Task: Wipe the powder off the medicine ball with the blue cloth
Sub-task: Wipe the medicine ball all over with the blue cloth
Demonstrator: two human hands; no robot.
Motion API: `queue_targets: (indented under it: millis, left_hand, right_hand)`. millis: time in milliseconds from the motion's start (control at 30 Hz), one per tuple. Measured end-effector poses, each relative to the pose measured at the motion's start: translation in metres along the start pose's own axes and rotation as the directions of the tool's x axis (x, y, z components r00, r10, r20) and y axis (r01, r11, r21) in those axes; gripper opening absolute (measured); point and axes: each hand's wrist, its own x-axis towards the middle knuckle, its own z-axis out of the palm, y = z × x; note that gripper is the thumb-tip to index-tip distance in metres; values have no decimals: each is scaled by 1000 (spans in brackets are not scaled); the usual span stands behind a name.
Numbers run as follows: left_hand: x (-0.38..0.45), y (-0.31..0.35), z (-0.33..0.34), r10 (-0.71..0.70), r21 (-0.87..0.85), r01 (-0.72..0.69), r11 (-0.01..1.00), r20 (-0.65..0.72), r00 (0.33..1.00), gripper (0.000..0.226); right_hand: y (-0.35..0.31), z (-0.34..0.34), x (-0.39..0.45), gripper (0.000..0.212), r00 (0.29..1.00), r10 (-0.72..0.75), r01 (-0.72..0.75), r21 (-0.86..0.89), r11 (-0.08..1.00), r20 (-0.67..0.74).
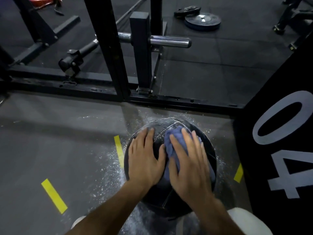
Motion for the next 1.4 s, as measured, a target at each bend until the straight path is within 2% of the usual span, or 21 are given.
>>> queue_targets:
  millis: [67, 133, 200, 267, 300, 367, 433, 467, 533, 633, 700, 767, 833, 933, 967, 1133, 1200, 1300, 1400]
  left_hand:
    - [5, 4, 3, -17, 20, 17, 1000, -10, 1000, 74]
    - [6, 10, 3, -31, 28, 31, 999, -13, 999, 74]
    - [-2, 15, 3, -25, 30, 25, 999, -10, 1000, 74]
    - [-10, 17, 5, -7, 27, 8, 1000, -16, 1000, 73]
    - [-10, 16, 5, -5, 25, 6, 1000, -20, 1000, 72]
    - [-5, 12, 6, -7, 35, 8, 999, -21, 1000, 71]
    - [-1, 8, 3, 16, 34, -16, 999, -6, 1000, 71]
    - [-1, 6, 2, 38, 26, -38, 999, 1, 999, 70]
    - [-1, 6, 2, 91, 25, -91, 996, 15, 996, 68]
    - [5, 15, 2, 162, 44, -164, 986, 45, 986, 66]
    - [14, 16, 3, 227, 37, -232, 972, 101, 969, 68]
    - [18, 13, 1, 301, -18, -301, 954, 122, 946, 68]
    - [19, 11, 0, 285, -120, -273, 954, 96, 954, 66]
    - [16, 14, 0, 28, -257, -9, 966, 70, 997, 76]
    - [12, 16, 0, -19, -252, 35, 967, 67, 998, 77]
    - [-9, 24, 5, 18, -102, -9, 995, 85, 996, 72]
    - [-13, 25, 6, 15, -80, -8, 997, 89, 996, 71]
    - [-18, 27, 8, 16, -61, -11, 998, 76, 997, 70]
    - [-21, 29, 9, 31, -51, -28, 998, 58, 998, 68]
  right_hand:
    - [11, -4, 43, 62, 988, 118, -117, -20, 993, 103]
    - [36, 1, 94, 50, 936, 269, -288, 52, 956, 228]
    - [59, -3, 135, 29, 832, 425, -515, 214, 830, 356]
    - [76, -4, 151, 30, 739, 502, -653, 292, 699, 450]
    - [78, -5, 151, 30, 731, 494, -656, 283, 700, 472]
    - [72, -6, 142, 28, 767, 439, -587, 236, 774, 467]
    - [68, -9, 126, 33, 856, 340, -458, 263, 849, 390]
    - [64, -13, 115, 42, 886, 297, -398, 257, 881, 355]
    - [58, -22, 82, 60, 916, 270, -338, 208, 918, 296]
    - [29, -29, 13, 67, 978, 163, -176, 90, 980, 130]
    - [13, -18, -24, 73, 995, 82, -80, -24, 996, 63]
    - [5, -8, -40, 77, 993, 113, -111, -96, 989, 18]
    - [-1, -6, -43, 76, 987, 159, -162, -101, 982, -35]
    - [1, 0, -55, 74, 986, 117, -132, -124, 984, -120]
    - [2, 1, -61, 72, 985, 104, -120, -113, 986, -134]
    - [8, -2, -63, 62, 975, 148, -169, -121, 978, -167]
    - [10, -8, -47, 60, 978, 162, -178, -115, 977, -131]
    - [17, -21, 2, 60, 971, 238, -236, -75, 969, 23]
    - [38, -33, 61, 51, 878, 425, -432, -17, 902, 221]
